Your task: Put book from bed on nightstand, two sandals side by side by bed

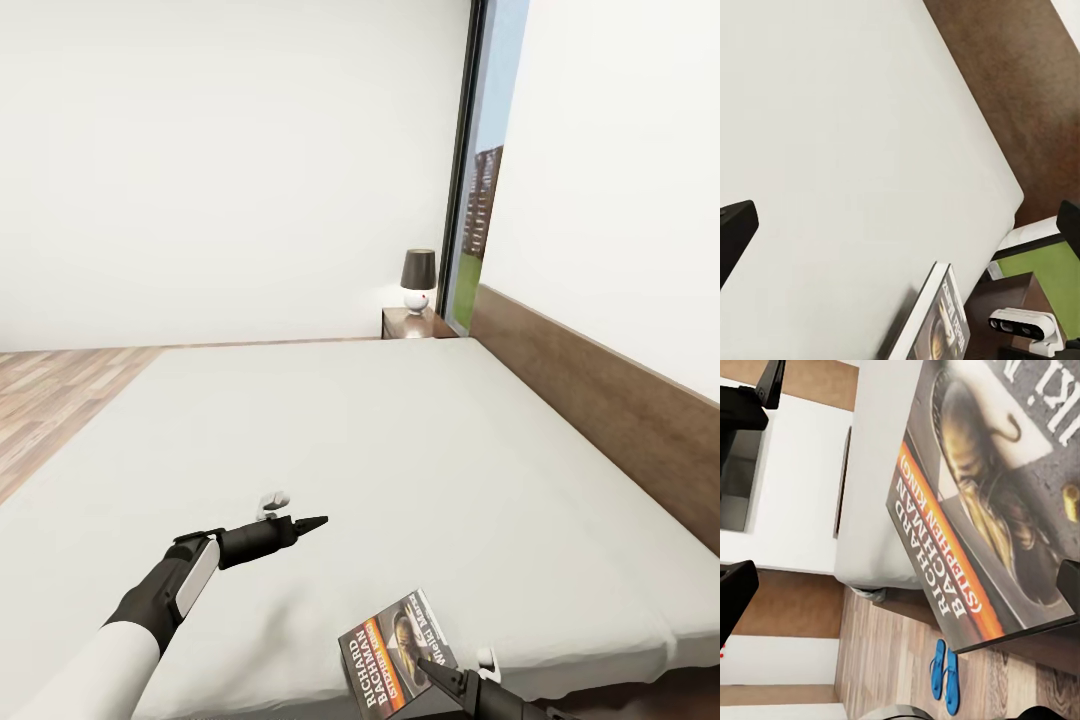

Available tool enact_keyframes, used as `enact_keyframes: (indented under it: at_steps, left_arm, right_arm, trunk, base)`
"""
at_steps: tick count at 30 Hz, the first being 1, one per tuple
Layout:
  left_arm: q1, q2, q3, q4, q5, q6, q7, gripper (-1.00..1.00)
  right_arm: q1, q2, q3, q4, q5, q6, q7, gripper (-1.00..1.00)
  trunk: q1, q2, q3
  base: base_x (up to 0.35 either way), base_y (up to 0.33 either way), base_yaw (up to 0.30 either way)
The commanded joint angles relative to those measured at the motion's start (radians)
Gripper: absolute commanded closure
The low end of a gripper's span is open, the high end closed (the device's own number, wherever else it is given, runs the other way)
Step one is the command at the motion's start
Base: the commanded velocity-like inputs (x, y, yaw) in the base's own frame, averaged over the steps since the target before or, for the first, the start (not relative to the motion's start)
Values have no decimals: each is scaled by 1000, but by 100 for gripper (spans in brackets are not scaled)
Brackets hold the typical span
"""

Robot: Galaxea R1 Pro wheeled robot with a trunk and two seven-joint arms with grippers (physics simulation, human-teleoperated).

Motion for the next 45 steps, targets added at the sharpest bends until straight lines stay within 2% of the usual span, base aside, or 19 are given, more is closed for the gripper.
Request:
enact_keyframes:
  at_steps: [1,20,33,45]
  left_arm:
    - [-1,1,-4,0,9,8,2,-100]
    - [-1,1,-4,0,9,9,2,-100]
    - [-1,1,-4,0,9,11,2,-100]
    - [-1,1,-4,0,9,9,1,-100]
  right_arm:
    - [0,0,-8,0,5,10,4,-100]
    - [0,0,-8,0,5,11,3,-100]
    - [0,0,-8,0,5,11,4,-100]
    - [0,0,-8,0,5,11,4,-100]
  trunk:
    - [0,0,-1]
    - [0,0,-1]
    - [-50,91,40]
    - [-50,91,40]
  base:
    - [0,0,0]
    - [0,0,0]
    - [0,0,0]
    - [0,0,0]
